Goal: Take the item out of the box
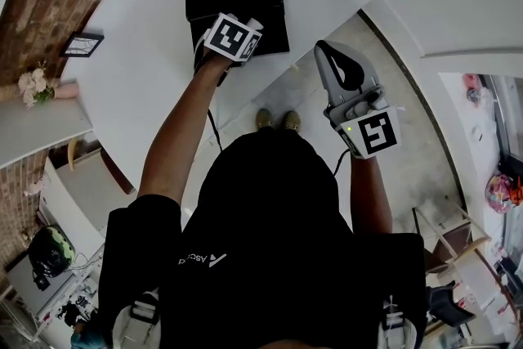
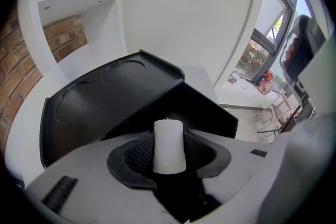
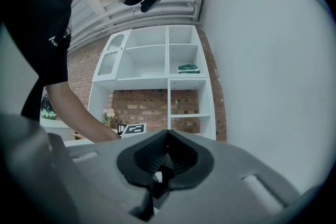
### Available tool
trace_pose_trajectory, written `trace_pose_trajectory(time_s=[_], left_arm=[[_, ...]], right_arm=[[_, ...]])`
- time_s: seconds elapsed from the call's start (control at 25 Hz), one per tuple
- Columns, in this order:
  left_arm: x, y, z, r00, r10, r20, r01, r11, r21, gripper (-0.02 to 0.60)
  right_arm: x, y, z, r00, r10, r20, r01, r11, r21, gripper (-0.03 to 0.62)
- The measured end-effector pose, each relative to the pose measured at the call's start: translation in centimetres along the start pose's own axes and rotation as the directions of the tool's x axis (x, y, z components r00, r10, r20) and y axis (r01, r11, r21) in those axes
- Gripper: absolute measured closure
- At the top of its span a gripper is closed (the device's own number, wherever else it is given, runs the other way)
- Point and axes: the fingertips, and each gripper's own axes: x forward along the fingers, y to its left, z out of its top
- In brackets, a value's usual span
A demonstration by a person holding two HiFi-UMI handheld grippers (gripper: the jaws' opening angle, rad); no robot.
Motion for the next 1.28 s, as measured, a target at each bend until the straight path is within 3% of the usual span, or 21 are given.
trace_pose_trajectory(time_s=[0.12, 0.28, 0.36, 0.48, 0.64, 0.88, 1.08, 1.28], left_arm=[[-1.4, -0.4, 0.4, 0.999, -0.002, 0.047, 0.002, 1.000, -0.005, 0.408], [-4.6, -0.9, 1.7, 0.987, 0.014, 0.157, -0.014, 1.000, -0.001, 0.408], [-6.3, -1.8, 2.5, 0.972, -0.006, 0.234, 0.005, 1.000, 0.004, 0.408], [-9.3, -3.5, 3.8, 0.931, -0.044, 0.362, 0.039, 0.999, 0.022, 0.408], [-13.6, -5.4, 4.7, 0.846, -0.078, 0.527, 0.065, 0.997, 0.042, 0.408], [-19.7, -7.3, 5.1, 0.686, -0.080, 0.723, 0.046, 0.997, 0.067, 0.408], [-24.2, -9.1, 5.5, 0.556, -0.086, 0.827, -0.003, 0.994, 0.106, 0.408], [-26.9, -10.7, 5.0, 0.467, -0.115, 0.877, -0.042, 0.987, 0.152, 0.408]], right_arm=[[0.1, 0.4, 0.4, 0.999, 0.011, 0.032, -0.010, 1.000, -0.011, 0.594], [0.5, 1.2, 0.7, 1.000, 0.012, -0.002, -0.012, 1.000, 0.003, 0.594], [0.6, 1.5, 1.0, 1.000, 0.014, 0.003, -0.014, 1.000, 0.003, 0.594], [0.5, 2.0, 2.0, 0.999, 0.024, 0.047, -0.024, 1.000, 0.010, 0.594], [0.6, 3.2, 3.2, 0.996, 0.038, 0.077, -0.039, 0.999, 0.013, 0.594], [0.4, 4.9, 4.2, 0.996, 0.046, 0.080, -0.046, 0.999, -0.003, 0.594], [0.1, 5.9, 4.8, 0.997, 0.052, 0.065, -0.052, 0.999, -0.005, 0.594], [0.0, 7.0, 5.1, 0.996, 0.060, 0.060, -0.059, 0.998, -0.011, 0.594]])
